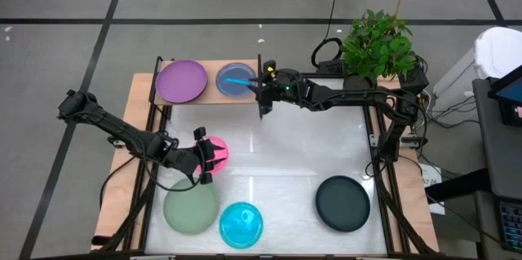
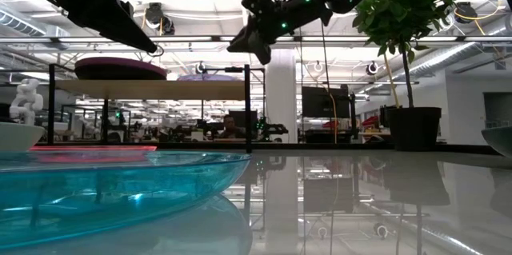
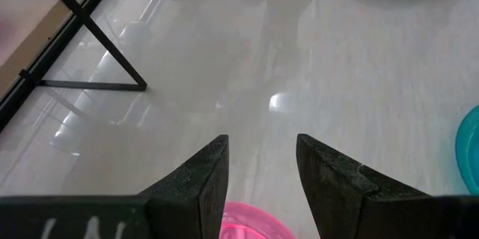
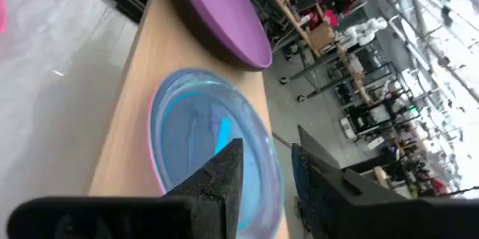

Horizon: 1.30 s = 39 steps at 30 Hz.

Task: Place and stack plates onto a shelf
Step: Stack the black plate on top of the purple plate on the shelf

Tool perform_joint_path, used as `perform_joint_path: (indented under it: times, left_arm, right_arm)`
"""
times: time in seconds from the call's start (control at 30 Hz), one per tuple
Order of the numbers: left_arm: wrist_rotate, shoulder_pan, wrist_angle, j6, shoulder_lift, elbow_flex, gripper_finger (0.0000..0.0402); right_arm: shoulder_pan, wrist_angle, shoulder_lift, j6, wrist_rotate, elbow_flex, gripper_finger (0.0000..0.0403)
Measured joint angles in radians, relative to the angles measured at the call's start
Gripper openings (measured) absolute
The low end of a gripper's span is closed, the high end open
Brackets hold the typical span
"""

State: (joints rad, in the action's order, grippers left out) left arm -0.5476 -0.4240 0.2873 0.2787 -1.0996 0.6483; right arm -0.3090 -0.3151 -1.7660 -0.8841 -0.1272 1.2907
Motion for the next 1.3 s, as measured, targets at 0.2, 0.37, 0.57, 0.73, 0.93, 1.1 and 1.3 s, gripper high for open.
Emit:
perform_joint_path:
  times: [0.2, 0.37, 0.57, 0.73, 0.93, 1.1, 1.3]
  left_arm:
    - [0.000, 0.000, 0.000, 0.008, 0.000, 0.000, 0.0163]
    - [0.007, 0.000, 0.010, 0.017, 0.000, 0.000, 0.0163]
    - [0.008, -0.011, 0.009, 0.023, 0.000, 0.000, 0.0163]
    - [0.008, -0.031, 0.006, 0.047, 0.000, 0.000, 0.0163]
    - [0.008, -0.068, 0.003, 0.098, 0.000, 0.000, 0.0163]
    - [0.008, -0.103, -0.001, 0.152, 0.000, 0.000, 0.0163]
    - [0.008, -0.145, -0.002, 0.216, 0.000, 0.000, 0.0163]
  right_arm:
    - [0.054, 0.096, 0.037, 0.110, -0.035, -0.001, 0.0100]
    - [0.129, 0.309, 0.132, 0.255, -0.057, -0.001, 0.0100]
    - [0.235, 0.605, 0.272, 0.500, -0.055, -0.002, 0.0100]
    - [0.339, 0.723, 0.388, 0.708, -0.055, -0.064, 0.0100]
    - [0.478, 0.732, 0.516, 0.915, -0.056, -0.210, 0.0100]
    - [0.605, 0.729, 0.571, 1.067, -0.098, -0.330, 0.0100]
    - [0.719, 0.725, 0.576, 1.221, -0.111, -0.409, 0.0100]
